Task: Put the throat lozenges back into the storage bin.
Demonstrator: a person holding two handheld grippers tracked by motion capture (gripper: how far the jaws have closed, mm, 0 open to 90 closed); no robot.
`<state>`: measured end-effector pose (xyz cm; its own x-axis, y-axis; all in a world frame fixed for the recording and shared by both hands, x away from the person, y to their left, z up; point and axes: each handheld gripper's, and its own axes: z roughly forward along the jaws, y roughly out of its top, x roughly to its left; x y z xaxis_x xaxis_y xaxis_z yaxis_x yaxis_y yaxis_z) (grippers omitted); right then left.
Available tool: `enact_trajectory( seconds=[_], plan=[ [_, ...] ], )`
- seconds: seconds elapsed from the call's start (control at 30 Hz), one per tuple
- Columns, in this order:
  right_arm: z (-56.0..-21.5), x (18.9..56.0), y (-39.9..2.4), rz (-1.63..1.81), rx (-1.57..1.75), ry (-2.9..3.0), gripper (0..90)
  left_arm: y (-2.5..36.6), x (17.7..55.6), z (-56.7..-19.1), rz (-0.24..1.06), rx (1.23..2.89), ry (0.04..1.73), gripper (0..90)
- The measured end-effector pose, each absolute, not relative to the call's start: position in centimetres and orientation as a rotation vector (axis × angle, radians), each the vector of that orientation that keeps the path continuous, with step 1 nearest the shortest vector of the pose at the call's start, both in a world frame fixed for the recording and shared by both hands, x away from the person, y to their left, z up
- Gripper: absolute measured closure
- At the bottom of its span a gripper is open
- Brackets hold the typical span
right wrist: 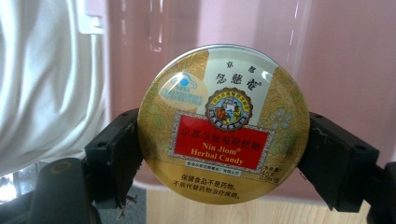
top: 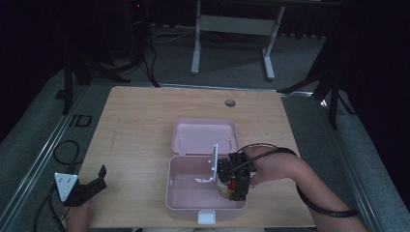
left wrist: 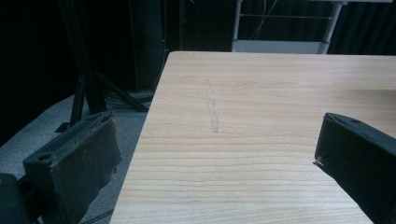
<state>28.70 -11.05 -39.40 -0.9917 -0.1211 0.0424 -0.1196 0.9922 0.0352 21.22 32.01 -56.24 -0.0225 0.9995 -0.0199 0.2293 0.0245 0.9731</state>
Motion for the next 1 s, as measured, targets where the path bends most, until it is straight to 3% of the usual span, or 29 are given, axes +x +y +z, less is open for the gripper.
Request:
enact_trajectory(
  seconds=[1.0],
  plan=[
    [-49.4,30.0,-9.1,0.220,0.172,-3.031,19.7,32.0,21.3,-56.2,1.087,1.359,1.404,0.4]
  ],
)
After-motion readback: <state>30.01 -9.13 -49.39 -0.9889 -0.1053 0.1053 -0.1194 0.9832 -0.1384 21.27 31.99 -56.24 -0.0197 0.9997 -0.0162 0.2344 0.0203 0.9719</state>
